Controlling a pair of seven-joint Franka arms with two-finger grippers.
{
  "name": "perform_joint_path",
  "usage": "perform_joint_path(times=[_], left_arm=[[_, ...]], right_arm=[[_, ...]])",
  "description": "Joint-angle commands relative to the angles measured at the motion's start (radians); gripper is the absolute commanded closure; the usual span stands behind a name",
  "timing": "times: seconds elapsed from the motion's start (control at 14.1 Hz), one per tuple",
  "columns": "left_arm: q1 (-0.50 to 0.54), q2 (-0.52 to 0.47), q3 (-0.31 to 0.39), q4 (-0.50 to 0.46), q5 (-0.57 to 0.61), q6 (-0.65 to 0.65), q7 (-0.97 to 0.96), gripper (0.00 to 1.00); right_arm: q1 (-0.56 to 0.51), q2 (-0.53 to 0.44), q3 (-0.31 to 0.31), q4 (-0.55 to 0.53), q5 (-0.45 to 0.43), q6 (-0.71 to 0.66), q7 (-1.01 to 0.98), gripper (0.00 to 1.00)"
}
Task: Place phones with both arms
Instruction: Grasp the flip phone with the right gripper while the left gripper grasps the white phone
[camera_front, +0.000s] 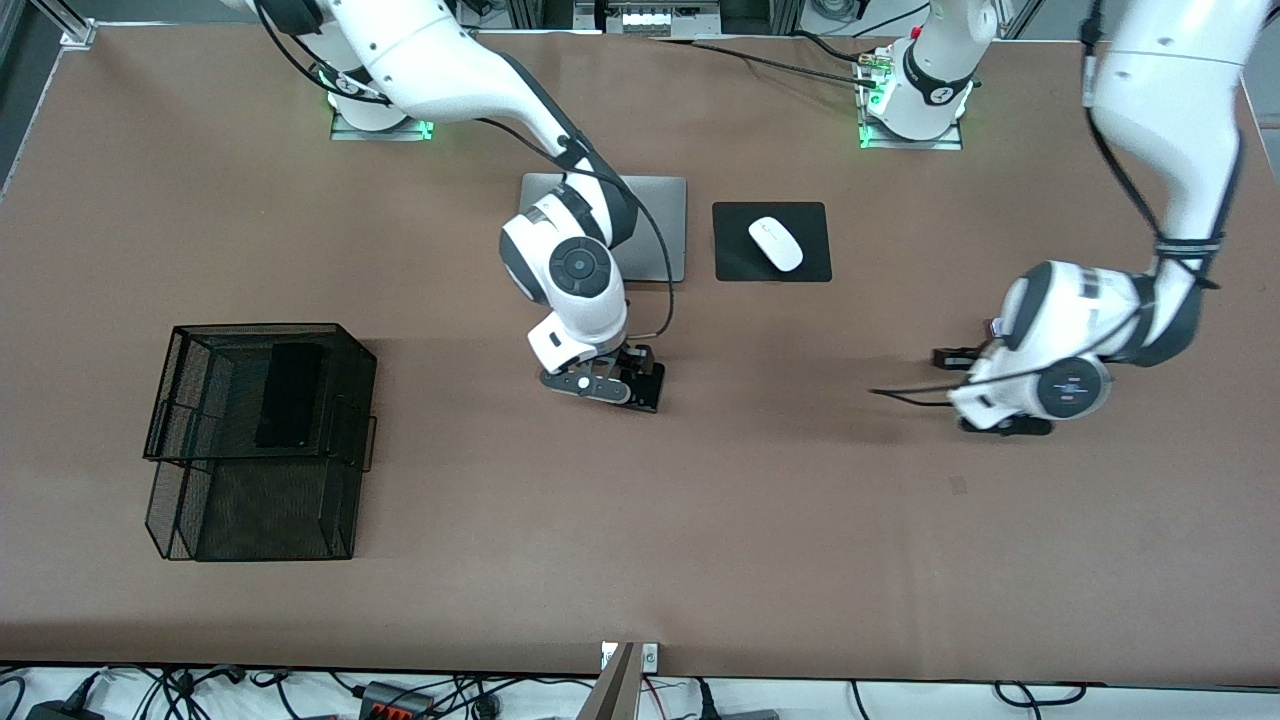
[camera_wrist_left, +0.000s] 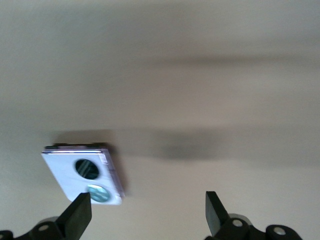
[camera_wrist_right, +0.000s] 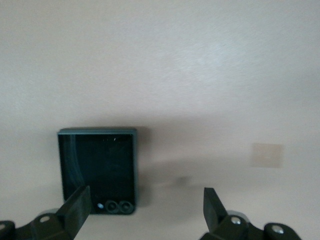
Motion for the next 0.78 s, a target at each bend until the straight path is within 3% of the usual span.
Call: perform_joint_path(times=[0.0, 0.21, 0.71], left_arm=[[0.099, -0.026, -0.014, -0.094, 0.022, 0.090, 0.084, 0.00], [0.196, -0.026, -0.014, -0.142, 0.028, 0.196, 0.184, 0.00], [0.207, -0.017, -0.014, -0.157, 0.034, 0.230, 0.186, 0.00]], right_arm=[[0.016, 0.030, -0.009, 0.015, 0.008, 0.079, 0.090, 0.00], [0.020, 0.064, 0.006, 0.015, 0.009, 0.150, 0.130, 0.00], [0.020, 0.122, 0.018, 0.073, 0.008, 0.185, 0.201, 0.00]])
